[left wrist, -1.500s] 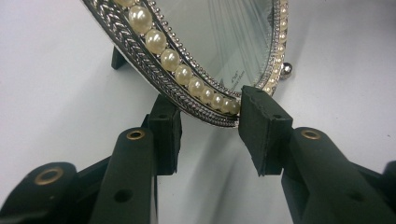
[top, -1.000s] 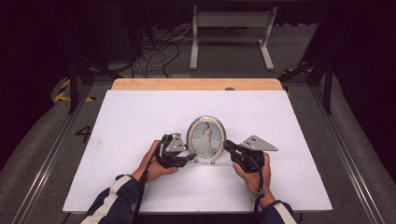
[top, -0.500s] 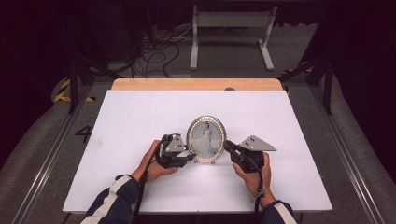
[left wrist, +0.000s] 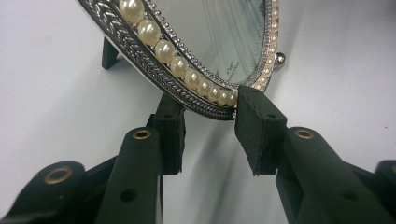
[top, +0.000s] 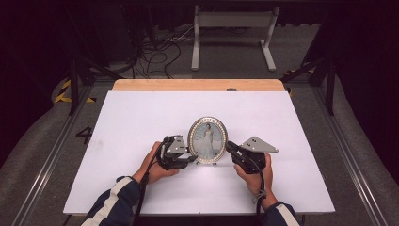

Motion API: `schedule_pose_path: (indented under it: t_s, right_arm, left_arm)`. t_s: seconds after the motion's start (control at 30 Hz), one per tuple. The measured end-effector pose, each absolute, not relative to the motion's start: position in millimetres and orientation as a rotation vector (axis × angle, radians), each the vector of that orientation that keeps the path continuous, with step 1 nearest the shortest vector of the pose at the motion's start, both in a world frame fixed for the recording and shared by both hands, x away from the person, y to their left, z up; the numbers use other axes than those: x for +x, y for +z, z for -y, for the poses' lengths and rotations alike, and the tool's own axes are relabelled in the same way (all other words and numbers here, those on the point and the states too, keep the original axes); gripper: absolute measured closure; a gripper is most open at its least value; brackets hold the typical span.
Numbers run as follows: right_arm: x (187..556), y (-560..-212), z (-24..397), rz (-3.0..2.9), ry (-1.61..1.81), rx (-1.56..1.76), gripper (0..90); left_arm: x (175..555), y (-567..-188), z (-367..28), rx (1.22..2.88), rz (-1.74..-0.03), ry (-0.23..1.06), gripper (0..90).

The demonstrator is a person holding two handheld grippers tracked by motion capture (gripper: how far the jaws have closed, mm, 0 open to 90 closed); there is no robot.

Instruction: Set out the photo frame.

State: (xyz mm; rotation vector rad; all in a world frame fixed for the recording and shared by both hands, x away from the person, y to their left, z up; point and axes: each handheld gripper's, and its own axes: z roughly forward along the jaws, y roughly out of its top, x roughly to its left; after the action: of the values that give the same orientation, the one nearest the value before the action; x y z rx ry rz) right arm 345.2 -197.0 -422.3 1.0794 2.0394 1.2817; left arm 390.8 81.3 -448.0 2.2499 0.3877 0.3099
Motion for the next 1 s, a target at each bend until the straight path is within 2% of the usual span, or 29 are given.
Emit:
schedule_pose_path:
  t_s: [0.73,1.0]
  right_arm:
    - [344.2,-421.4,193.6,-2.092,1.208,0.997,77.4]
    - [344.0,-421.0,191.5,-2.121,1.171,0.969,73.6]
  left_arm:
    - [385.9,-437.6,-89.4,2.196,-0.401,0.371,58.7]
    - [385.3,-435.9,-90.2,2.201,-0.401,0.398,53.7]
